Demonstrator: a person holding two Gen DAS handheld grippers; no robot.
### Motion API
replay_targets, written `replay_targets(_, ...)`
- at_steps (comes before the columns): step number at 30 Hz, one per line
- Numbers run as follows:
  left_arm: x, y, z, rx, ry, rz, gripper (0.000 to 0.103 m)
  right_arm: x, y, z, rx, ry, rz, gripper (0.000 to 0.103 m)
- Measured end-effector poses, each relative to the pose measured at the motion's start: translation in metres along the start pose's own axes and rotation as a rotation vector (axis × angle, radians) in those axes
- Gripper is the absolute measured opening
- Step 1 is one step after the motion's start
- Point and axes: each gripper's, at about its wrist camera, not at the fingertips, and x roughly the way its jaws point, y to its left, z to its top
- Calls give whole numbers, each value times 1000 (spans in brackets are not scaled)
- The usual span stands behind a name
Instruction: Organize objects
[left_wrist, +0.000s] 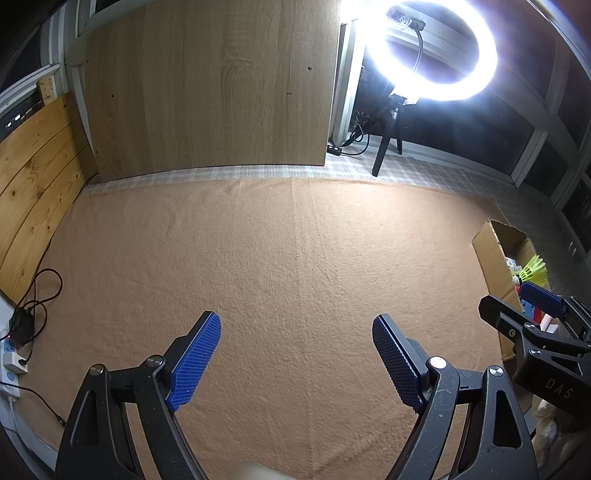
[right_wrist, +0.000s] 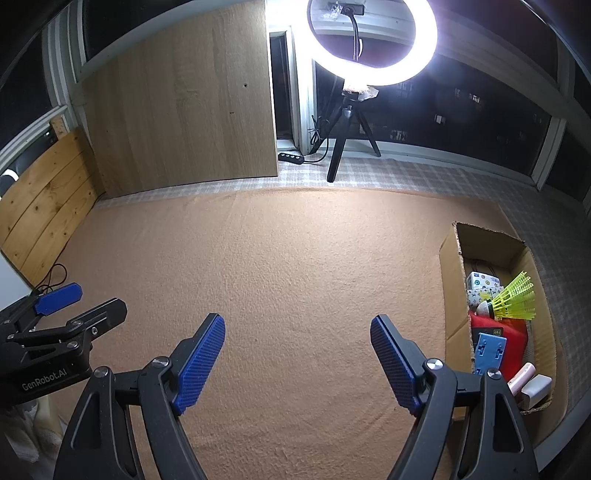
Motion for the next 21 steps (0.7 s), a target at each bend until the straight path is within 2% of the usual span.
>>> replay_targets(21, 8, 4, 0, 32, -4, 14, 87, 6, -3, -2, 13, 16, 7, 78)
